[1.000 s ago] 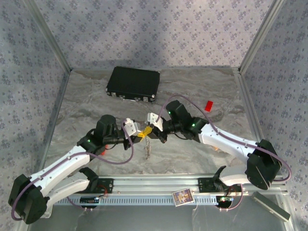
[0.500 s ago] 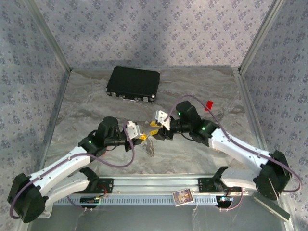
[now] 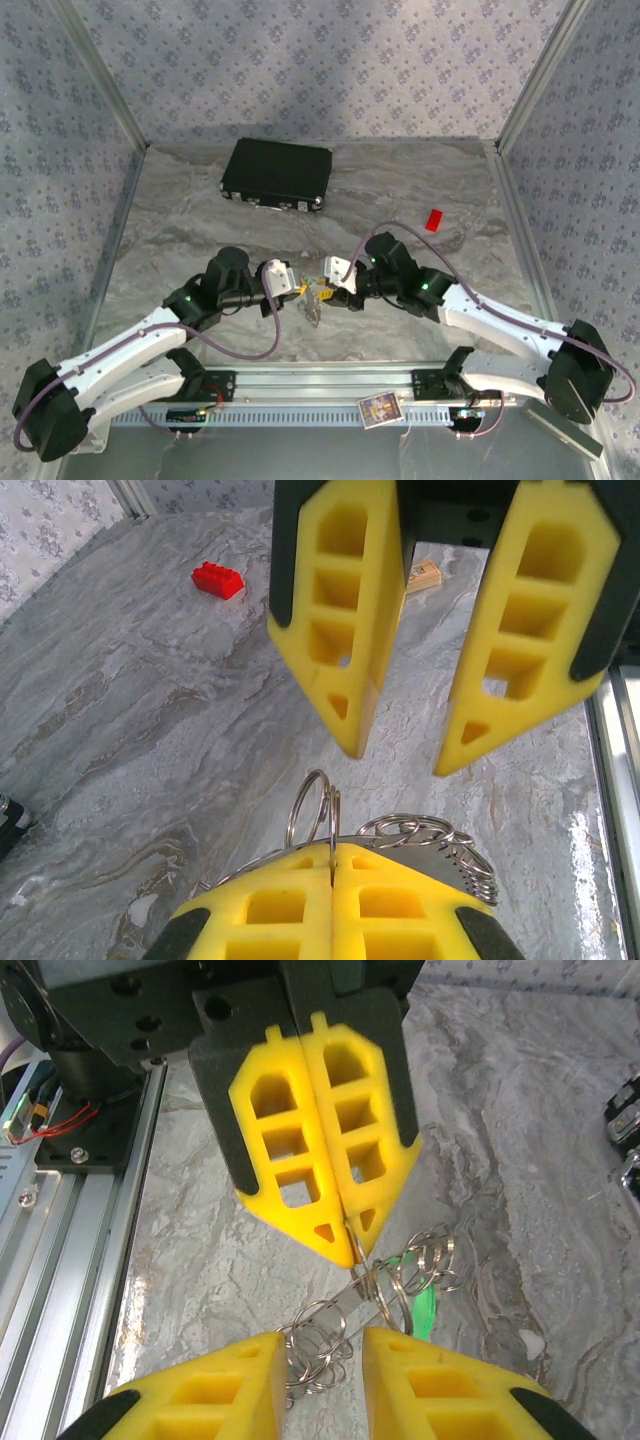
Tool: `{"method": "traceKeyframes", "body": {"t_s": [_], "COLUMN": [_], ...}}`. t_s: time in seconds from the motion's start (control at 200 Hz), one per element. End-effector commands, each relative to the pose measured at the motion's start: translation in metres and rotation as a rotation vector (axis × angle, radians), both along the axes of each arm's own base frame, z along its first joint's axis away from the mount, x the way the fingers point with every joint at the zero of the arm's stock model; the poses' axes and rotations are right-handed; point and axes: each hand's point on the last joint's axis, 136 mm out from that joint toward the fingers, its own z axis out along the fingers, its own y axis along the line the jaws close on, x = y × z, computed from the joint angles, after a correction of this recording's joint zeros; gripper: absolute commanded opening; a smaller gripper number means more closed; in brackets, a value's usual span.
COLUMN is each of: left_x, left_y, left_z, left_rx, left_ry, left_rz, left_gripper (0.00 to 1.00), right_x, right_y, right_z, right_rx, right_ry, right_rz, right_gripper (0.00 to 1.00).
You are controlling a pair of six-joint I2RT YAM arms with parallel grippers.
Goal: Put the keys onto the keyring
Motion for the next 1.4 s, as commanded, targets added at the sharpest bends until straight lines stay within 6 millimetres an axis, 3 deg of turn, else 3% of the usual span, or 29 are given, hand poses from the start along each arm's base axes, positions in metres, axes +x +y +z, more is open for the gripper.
{"method": "traceKeyframes", "body": {"t_s": [0.0, 0.18, 0.45, 0.825, 0.934, 1.394], "left_x": [-0.002, -0.005, -0.007, -0.005, -0.005, -0.005], "left_y": [-0.003, -0.005, -0.008, -0.01, -0.011, -0.012], "left_z": [0.018, 0.016, 0.016, 0.016, 0.015, 0.018], "left_rx": [-0.027, -0.038, -0.056, -0.067, -0.069, -0.081], "left_ry": [-0.047, -0.034, -0.021, -0.014, -0.012, -0.003], "left_rz": [-0.023, -0.036, -0.044, -0.044, -0.042, -0.044], "left_gripper": [0.0, 0.0, 0.0, 0.0, 0.0, 0.12], "right_x": [0.007, 0.014, 0.008, 0.003, 0.003, 0.0], "right_y": [0.007, 0.008, 0.014, 0.018, 0.019, 0.021], "right_z": [0.008, 0.005, 0.006, 0.007, 0.007, 0.012], "right_rx": [0.018, 0.012, 0.032, 0.04, 0.037, 0.033], "right_ry": [-0.044, -0.06, -0.048, -0.041, -0.04, -0.046], "right_rz": [-0.015, -0.045, -0.003, 0.03, 0.037, 0.063], "right_gripper": [0.27, 0.26, 0.23, 0.1, 0.0, 0.0]}}
